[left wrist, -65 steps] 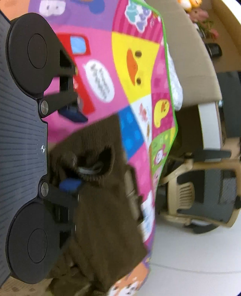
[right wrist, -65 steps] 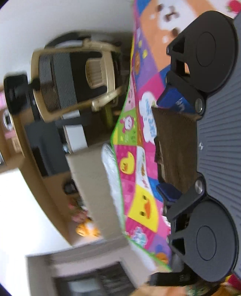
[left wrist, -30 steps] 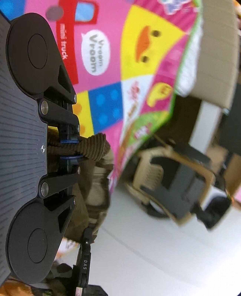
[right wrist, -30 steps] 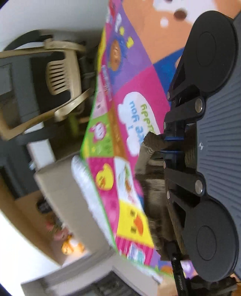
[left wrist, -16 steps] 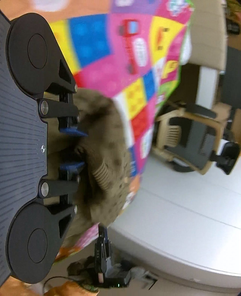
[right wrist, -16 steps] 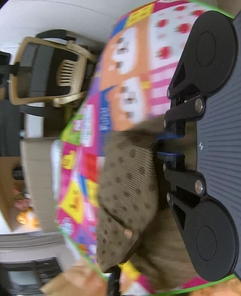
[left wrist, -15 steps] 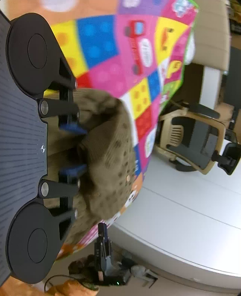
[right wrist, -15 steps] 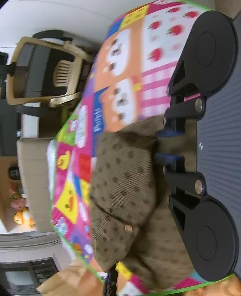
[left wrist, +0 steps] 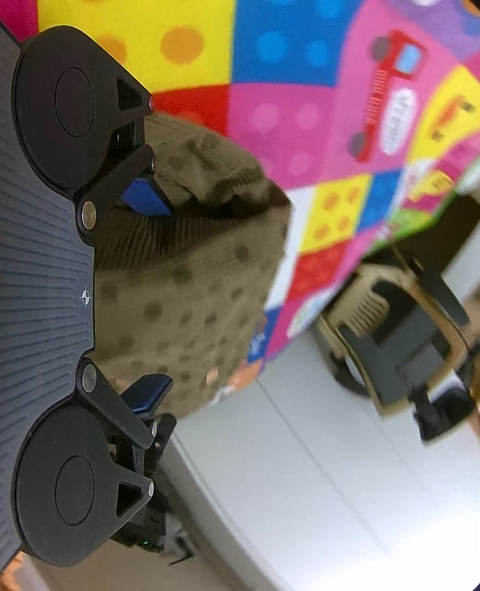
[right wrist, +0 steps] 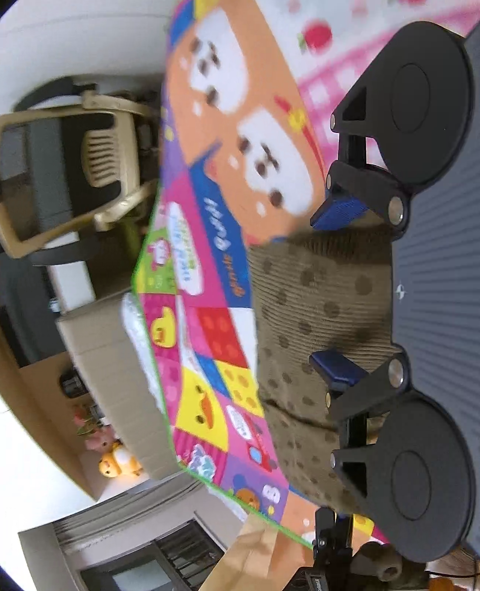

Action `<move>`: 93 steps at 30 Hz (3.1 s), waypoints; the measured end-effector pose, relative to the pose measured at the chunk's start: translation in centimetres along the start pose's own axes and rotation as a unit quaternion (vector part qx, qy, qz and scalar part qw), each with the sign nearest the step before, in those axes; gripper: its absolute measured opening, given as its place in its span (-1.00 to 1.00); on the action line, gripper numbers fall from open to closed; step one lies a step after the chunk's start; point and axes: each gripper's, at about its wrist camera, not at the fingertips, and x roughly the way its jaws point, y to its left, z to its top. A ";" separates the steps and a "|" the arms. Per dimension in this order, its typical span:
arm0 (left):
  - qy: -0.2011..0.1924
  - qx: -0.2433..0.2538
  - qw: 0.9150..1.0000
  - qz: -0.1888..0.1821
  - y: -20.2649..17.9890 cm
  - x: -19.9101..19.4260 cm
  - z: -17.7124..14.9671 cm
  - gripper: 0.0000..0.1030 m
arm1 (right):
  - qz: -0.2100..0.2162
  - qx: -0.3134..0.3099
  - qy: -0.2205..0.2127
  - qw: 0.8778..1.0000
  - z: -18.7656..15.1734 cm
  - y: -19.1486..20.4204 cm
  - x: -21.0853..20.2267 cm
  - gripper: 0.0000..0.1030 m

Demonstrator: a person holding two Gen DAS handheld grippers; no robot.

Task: Fold clothes

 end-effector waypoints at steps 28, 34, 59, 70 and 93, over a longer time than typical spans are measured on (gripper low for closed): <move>0.016 0.019 1.000 -0.010 -1.4 -4.6 -1.0 0.81 | 0.070 0.125 0.063 0.988 -2.2 -2.5 -3.8 0.54; 0.036 0.000 0.999 0.015 0.0 -0.4 2.4 0.80 | 0.146 0.200 0.107 0.963 -1.1 -4.1 1.3 0.55; -0.063 0.291 0.954 0.029 -9.1 5.8 5.5 0.91 | -0.026 -0.016 -0.086 0.996 4.7 2.3 2.6 0.96; -0.011 0.268 0.962 0.060 -4.4 7.2 3.0 0.92 | 0.047 0.098 -0.003 0.994 3.7 1.2 9.2 1.00; -0.035 0.284 0.956 0.064 -4.3 7.4 1.9 1.00 | -0.130 -0.099 0.001 0.987 -1.4 6.0 6.4 1.00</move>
